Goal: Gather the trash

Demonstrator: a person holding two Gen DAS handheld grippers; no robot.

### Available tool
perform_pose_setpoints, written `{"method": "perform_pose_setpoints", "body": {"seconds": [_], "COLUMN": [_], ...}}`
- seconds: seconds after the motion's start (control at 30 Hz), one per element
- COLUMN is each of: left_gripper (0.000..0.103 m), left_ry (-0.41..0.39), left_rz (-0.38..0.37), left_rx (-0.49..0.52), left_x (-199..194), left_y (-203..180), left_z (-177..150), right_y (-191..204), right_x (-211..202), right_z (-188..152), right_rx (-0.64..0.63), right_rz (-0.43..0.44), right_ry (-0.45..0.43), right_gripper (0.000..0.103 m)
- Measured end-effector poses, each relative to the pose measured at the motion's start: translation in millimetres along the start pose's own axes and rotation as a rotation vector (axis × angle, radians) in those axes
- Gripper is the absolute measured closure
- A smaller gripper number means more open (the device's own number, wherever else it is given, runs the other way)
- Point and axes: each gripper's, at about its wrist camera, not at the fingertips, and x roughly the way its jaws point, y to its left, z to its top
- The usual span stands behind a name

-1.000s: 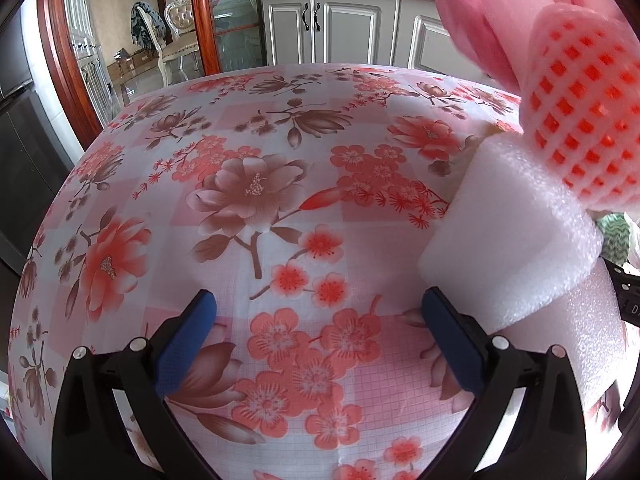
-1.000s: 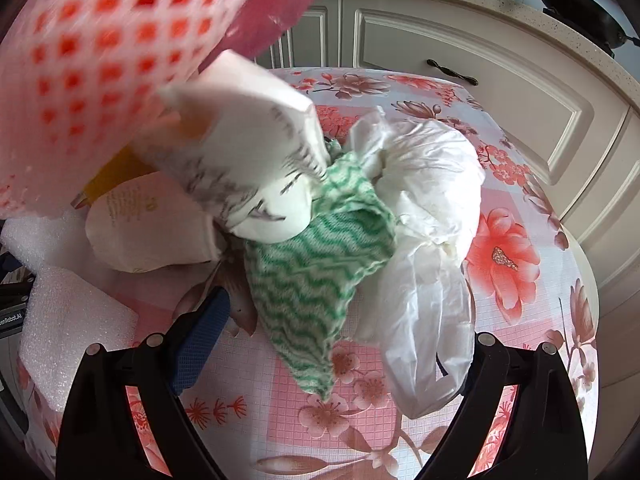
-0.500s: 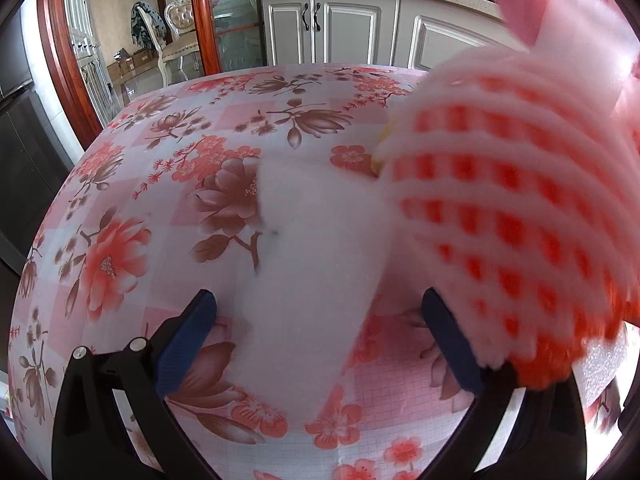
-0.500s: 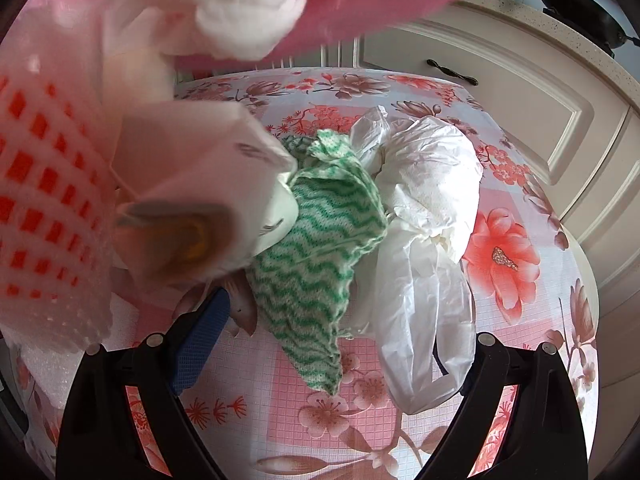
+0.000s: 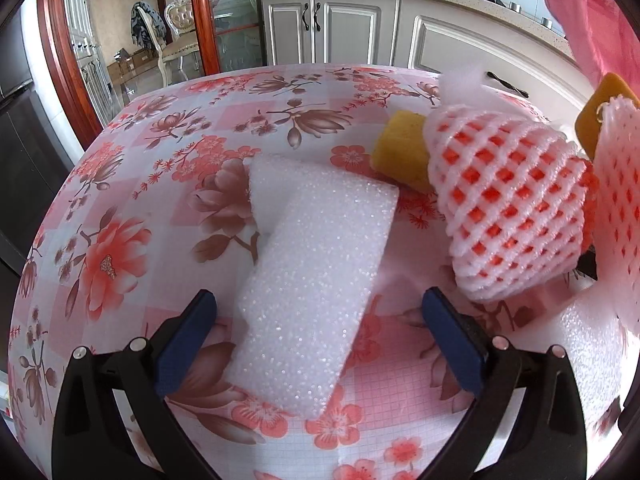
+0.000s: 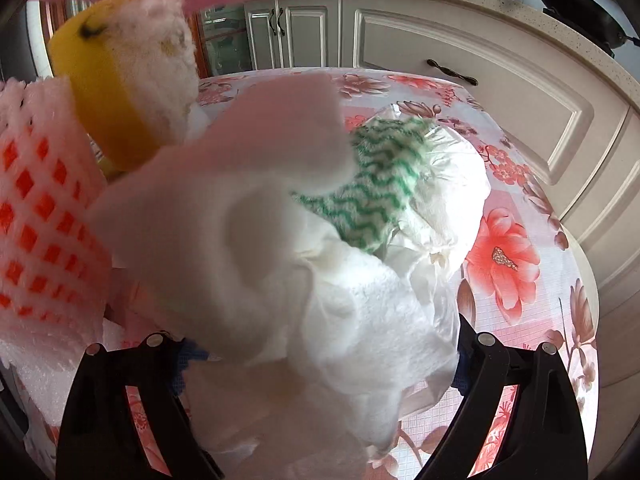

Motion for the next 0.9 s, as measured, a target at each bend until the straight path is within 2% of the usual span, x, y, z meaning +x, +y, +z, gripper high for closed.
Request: {"method": "perform_pose_setpoints", "body": {"seconds": [0.9], "left_gripper": [0.004], "left_ry": [0.0], "left_rz": [0.0], "left_rx": [0.001], "left_x": [-0.2], "left_y": [-0.5], "left_z": [0.4], "right_y": [-1.4], "right_x": [0.9], "right_z": [0.3], "right_rx": [0.0], "right_rz": [0.0], "right_ry": [0.0], "right_gripper": [0.016]}}
